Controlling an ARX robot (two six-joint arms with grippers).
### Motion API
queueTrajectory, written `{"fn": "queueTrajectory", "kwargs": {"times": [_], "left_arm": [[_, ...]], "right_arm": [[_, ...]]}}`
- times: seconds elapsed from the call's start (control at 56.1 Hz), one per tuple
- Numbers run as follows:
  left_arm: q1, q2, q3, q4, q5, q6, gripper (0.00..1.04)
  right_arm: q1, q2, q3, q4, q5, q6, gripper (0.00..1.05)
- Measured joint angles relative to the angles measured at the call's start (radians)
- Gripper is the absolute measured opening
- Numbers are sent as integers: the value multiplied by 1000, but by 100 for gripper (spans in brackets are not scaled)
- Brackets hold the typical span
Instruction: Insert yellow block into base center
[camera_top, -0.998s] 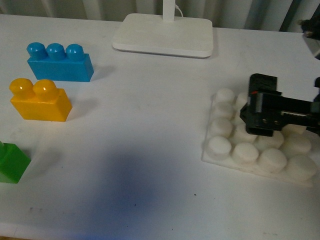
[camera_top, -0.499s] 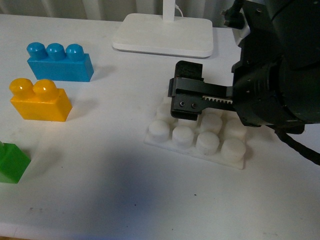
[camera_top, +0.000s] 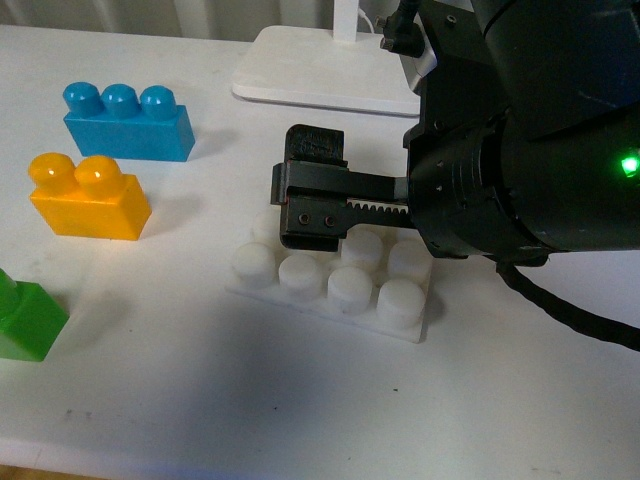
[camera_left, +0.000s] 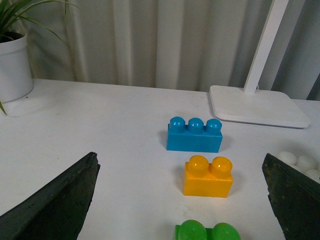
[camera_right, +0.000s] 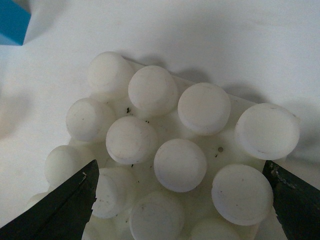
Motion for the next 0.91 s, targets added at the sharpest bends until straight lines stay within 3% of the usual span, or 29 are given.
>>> {"fn": "queueTrajectory", "kwargs": {"times": [0.41, 0.909], "left_arm": [[0, 0, 0, 0, 0, 0, 98], [0, 0, 0, 0, 0, 0, 98]], "right_arm": [[-45, -102, -65, 18, -60, -26, 96], [-238, -575, -253, -4, -101, -234, 96]]}}
